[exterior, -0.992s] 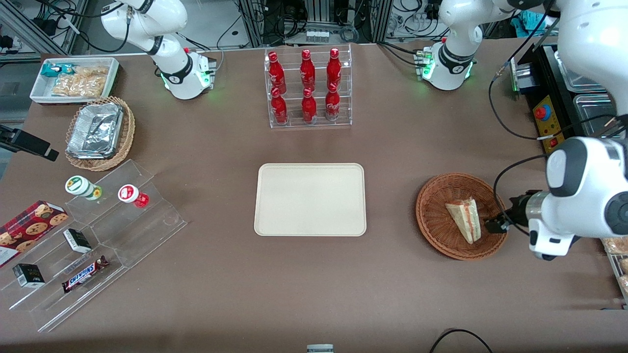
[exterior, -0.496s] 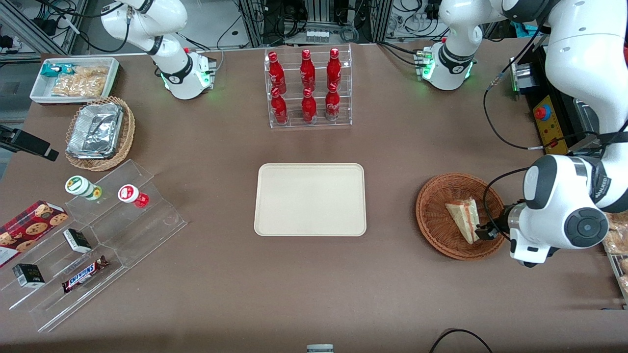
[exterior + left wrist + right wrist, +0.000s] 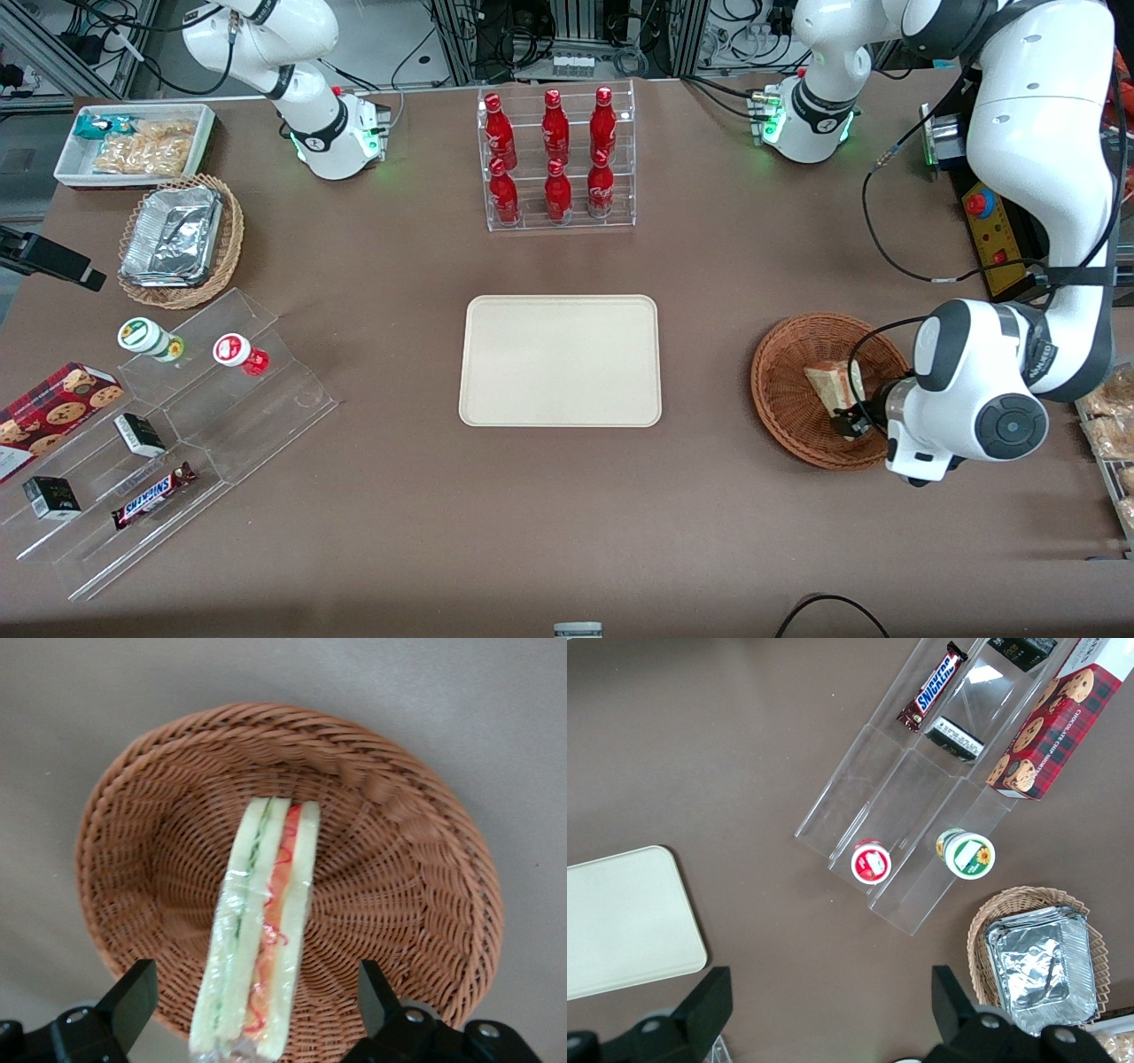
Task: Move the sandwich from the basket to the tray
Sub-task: 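Lower the open left gripper around the sandwich and close it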
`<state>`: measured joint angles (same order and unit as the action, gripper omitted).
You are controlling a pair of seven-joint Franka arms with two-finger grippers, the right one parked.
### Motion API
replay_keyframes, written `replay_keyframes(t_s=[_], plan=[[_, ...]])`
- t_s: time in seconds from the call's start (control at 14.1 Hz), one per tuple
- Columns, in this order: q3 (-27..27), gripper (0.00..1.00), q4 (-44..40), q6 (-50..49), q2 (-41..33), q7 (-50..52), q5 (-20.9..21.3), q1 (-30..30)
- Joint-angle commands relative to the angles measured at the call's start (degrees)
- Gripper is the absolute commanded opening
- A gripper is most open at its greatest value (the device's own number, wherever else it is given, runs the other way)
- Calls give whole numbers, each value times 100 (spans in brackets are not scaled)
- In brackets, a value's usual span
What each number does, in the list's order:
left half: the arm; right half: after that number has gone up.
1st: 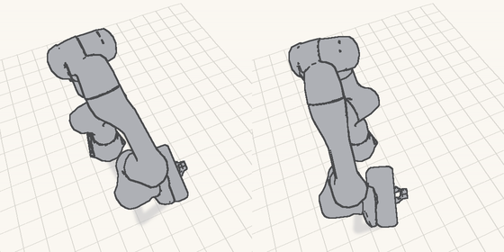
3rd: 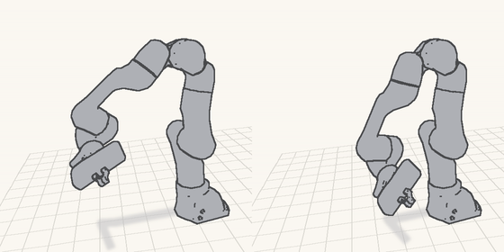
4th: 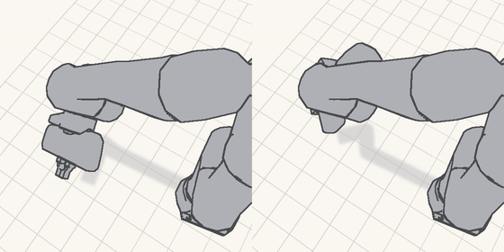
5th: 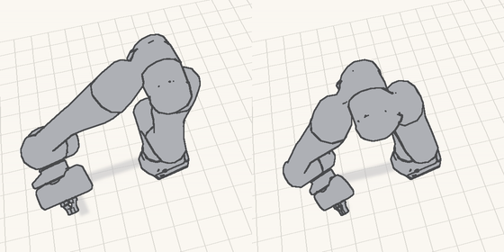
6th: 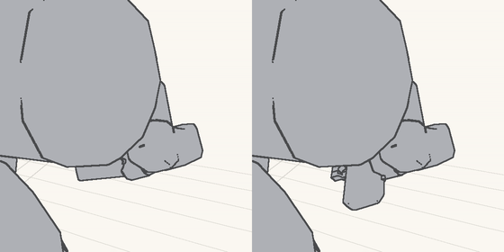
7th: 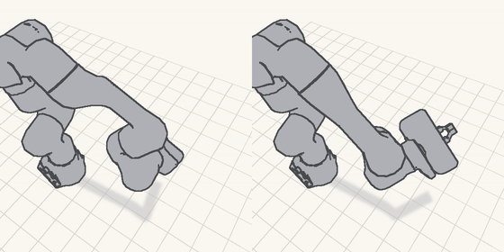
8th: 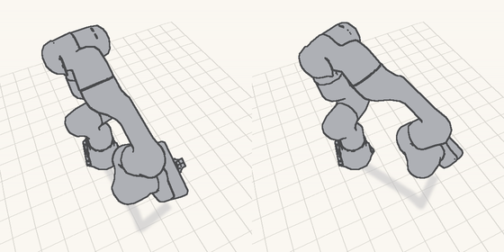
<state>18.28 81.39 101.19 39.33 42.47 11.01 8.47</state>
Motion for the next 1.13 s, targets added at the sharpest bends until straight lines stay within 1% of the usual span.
replay_keyframes(t_s=[0.0,0.5,0.78,1.06], plan=[[18,100,131,155,-39,-90,-116,41],[18,100,271,164,93,-99,-116,49],[9,100,579,533,93,-90,-125,67],[0,99,606,551,145,-99,-116,67]])
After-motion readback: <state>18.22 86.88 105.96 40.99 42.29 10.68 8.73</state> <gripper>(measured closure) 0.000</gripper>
